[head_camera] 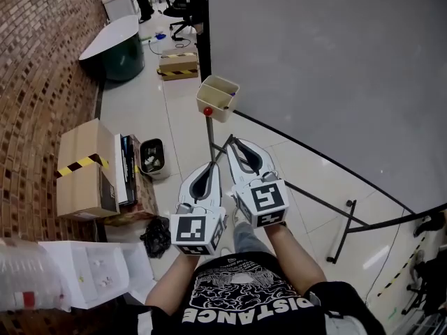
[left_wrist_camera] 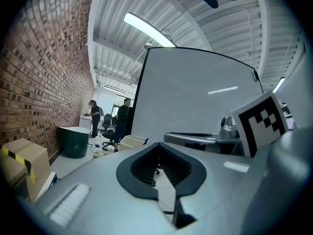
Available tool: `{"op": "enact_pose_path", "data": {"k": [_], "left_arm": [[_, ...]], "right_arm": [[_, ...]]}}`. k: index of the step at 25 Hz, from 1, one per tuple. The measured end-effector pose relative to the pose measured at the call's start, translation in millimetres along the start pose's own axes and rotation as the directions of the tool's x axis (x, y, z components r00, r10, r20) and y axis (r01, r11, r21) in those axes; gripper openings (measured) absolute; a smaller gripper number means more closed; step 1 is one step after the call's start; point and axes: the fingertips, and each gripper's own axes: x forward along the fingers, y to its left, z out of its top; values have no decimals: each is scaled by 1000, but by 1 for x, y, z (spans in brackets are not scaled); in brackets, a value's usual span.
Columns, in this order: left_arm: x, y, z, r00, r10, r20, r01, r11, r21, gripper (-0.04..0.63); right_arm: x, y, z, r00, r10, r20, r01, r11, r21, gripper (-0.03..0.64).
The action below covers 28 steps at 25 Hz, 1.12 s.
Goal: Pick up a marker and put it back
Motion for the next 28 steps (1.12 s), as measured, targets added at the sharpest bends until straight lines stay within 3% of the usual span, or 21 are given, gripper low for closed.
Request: {"op": "enact_pose_path", "data": {"k": [9,28], "left_arm": [[24,15,5,1000,16,5,-16,1000,9,6],[82,53,8,997,74,-5,-74,997,26,6]], "right_arm": [[43,-25,-17,1000,-15,-16,15,1000,-25,44],[126,-69,-51,997,-1,-74,2,1000,23,103]]}}
